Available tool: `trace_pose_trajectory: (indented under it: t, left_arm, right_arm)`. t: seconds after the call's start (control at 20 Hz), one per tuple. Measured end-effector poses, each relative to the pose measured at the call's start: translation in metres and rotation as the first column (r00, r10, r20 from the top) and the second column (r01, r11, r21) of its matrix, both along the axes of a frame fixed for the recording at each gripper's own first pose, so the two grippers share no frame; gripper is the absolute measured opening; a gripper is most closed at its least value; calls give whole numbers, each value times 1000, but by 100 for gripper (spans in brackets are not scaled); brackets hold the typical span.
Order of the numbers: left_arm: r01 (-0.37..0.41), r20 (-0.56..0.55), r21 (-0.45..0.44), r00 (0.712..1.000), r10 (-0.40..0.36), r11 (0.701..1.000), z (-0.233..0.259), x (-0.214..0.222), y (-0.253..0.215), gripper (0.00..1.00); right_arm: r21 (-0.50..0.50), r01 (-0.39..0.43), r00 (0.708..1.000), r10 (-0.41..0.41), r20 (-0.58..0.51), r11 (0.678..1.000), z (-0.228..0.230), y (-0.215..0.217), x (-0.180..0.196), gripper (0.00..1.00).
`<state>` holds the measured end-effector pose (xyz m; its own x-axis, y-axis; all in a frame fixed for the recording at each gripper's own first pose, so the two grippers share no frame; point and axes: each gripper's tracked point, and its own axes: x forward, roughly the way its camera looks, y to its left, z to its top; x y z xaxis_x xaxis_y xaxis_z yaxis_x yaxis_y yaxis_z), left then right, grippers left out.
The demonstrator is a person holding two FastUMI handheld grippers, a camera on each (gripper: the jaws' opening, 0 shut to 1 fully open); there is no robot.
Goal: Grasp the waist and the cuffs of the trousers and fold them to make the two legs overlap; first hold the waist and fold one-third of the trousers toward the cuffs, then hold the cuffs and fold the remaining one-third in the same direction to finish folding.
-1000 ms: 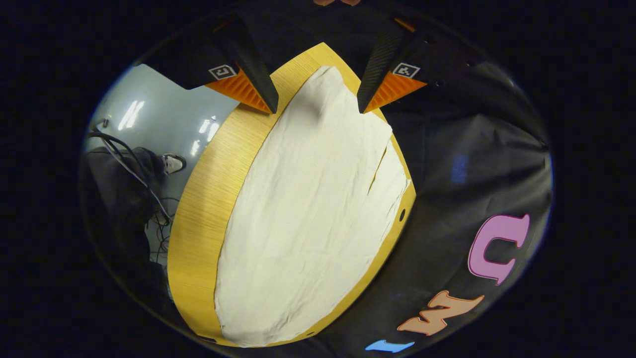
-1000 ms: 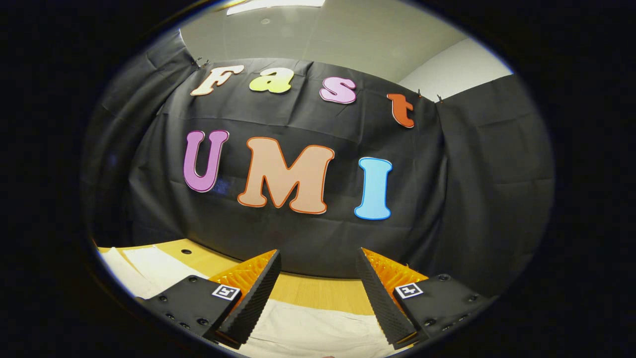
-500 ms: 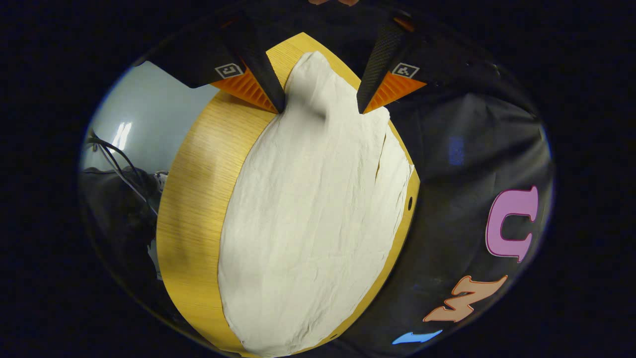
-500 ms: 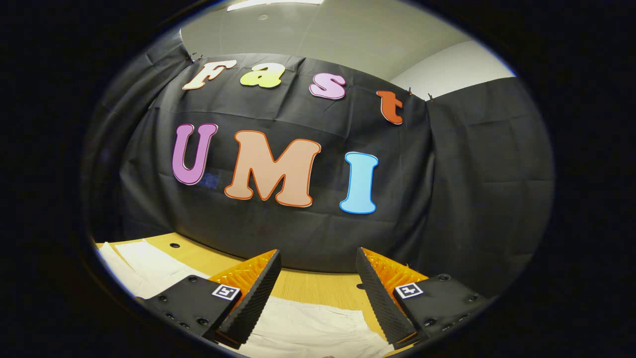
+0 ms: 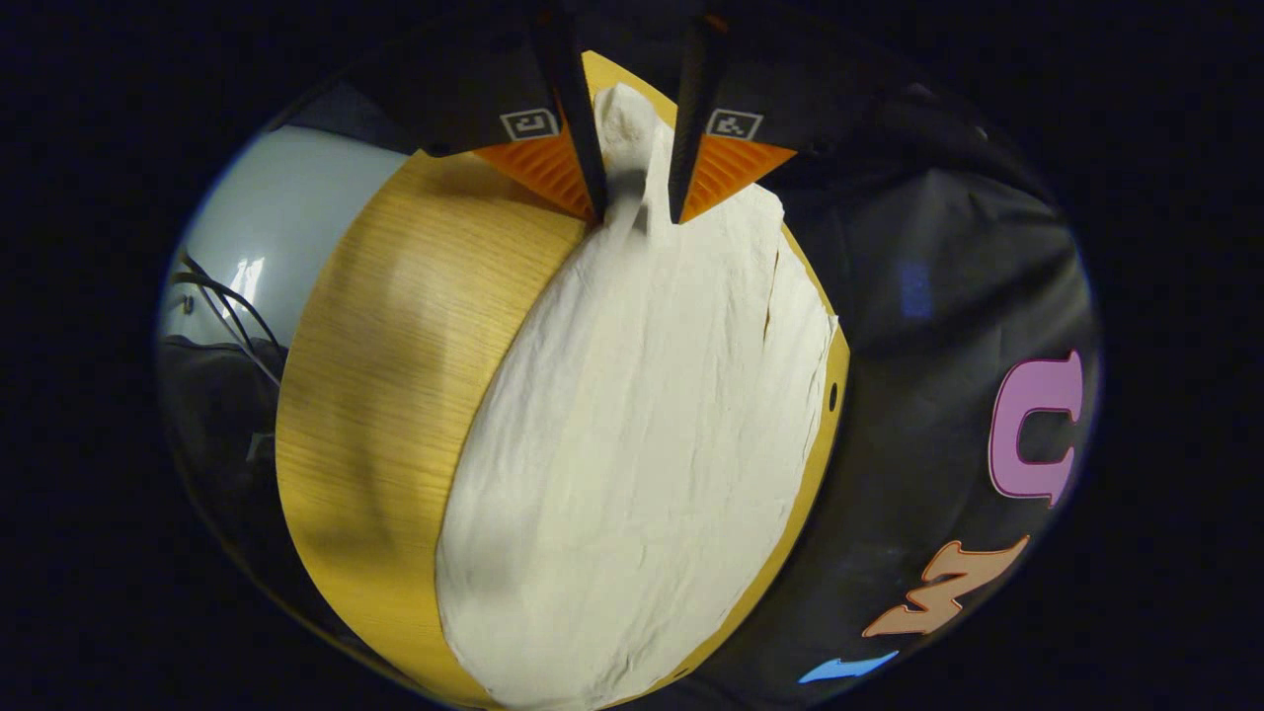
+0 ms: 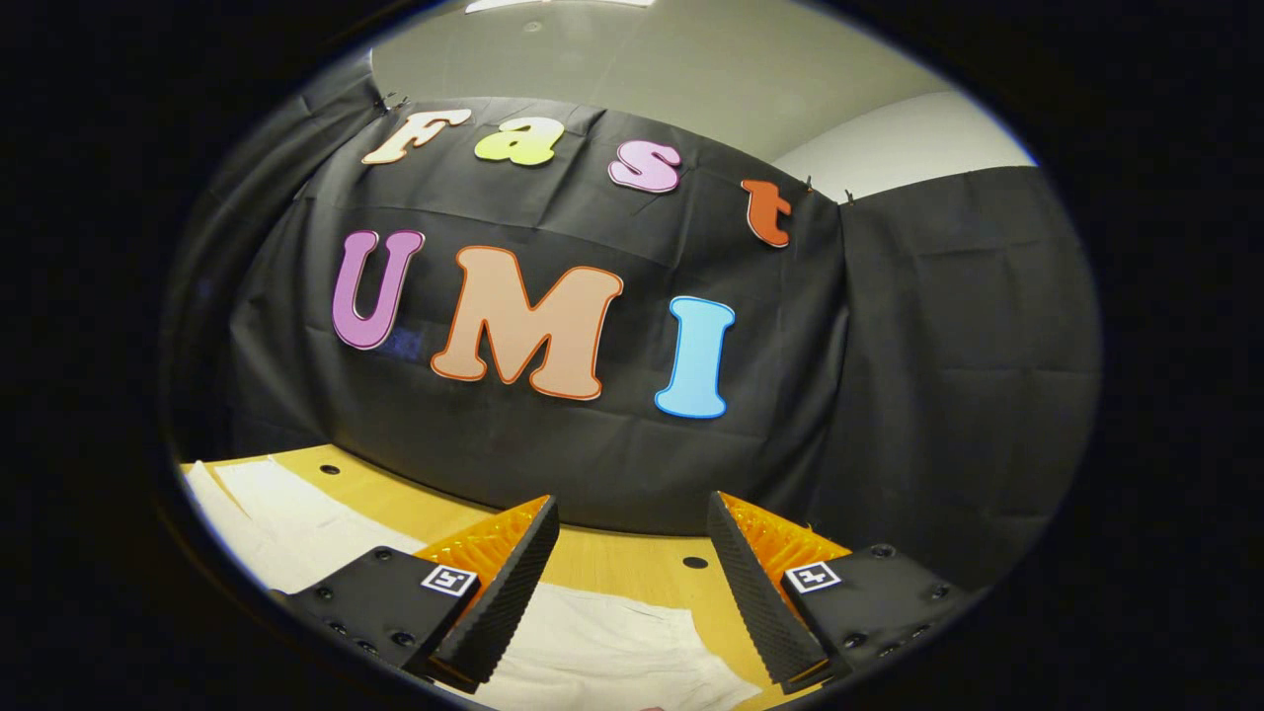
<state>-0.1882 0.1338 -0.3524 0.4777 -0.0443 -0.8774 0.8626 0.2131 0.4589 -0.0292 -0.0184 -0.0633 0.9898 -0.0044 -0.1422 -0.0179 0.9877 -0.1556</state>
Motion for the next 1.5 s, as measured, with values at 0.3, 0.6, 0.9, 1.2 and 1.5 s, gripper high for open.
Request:
trace_pose_trajectory:
  t: [0.3, 0.6, 0.9, 1.2, 1.5]
  left_arm:
    - [-66, -43, -2, 997, 66, 998, -4, -7, -2, 3]
    - [-69, -23, 9, 997, 70, 998, -6, -9, -2, 0]
    - [-62, -13, 21, 998, 62, 998, -6, -8, -3, 0]
    - [-74, -6, 18, 997, 74, 997, -9, -7, -2, 0]
    - [-67, 10, 30, 998, 66, 997, -8, -8, -3, 0]
  right_arm:
    - [-123, -44, 998, 36, -59, 992, -26, -17, -14, 97]
    - [-299, -164, 978, 115, -176, 940, -66, -42, -43, 97]
    - [-416, -290, 932, 156, -326, 862, -121, -66, -78, 97]
    - [-477, -452, 852, 207, -481, 754, -177, -76, -109, 98]
    - [-504, -605, 754, 240, -611, 616, -226, -83, -142, 100]
